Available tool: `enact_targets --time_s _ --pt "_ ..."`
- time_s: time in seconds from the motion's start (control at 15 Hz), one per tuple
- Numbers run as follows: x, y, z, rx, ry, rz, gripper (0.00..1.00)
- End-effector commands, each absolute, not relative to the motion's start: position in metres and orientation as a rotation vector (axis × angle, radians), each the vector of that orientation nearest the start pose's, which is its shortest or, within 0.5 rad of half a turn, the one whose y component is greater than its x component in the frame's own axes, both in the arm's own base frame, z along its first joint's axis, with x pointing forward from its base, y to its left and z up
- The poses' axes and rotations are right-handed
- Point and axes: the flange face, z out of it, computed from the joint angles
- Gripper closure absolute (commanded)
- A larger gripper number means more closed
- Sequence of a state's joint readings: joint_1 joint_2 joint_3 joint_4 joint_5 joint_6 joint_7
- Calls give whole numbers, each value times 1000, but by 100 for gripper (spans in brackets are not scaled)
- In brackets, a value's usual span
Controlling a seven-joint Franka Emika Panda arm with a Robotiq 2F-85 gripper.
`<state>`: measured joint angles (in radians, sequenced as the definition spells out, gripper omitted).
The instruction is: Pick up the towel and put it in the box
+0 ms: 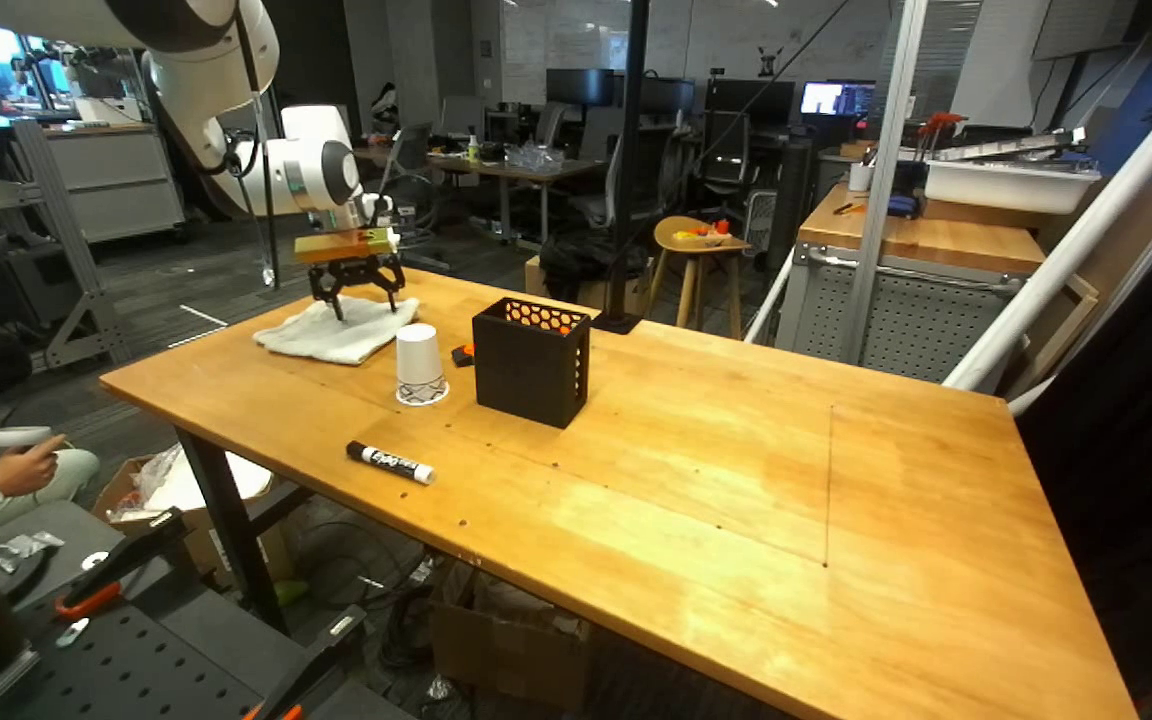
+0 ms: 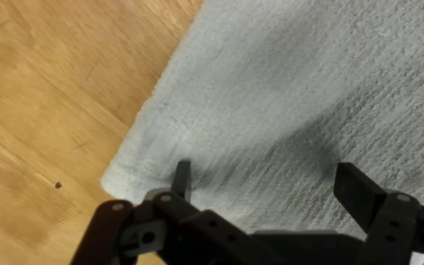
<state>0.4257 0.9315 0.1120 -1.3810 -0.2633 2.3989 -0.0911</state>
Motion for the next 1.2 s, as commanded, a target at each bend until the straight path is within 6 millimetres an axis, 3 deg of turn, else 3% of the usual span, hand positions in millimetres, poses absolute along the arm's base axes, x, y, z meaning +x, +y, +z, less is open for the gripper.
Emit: enact_targets --time_s 0.0,0.27,0.33,0.4,1.0,1.13 --pt "650 368 146 -3005 -1212 -200 0" --pt "653 369 134 -2998 -1221 -190 0" --pt "654 370 133 -2997 -1217 -192 25" --pt "656 370 133 -2991 -1210 -198 26" --pt "672 368 137 -3000 -1173 -255 95" --pt "676 366 138 -3011 -1162 -257 100"
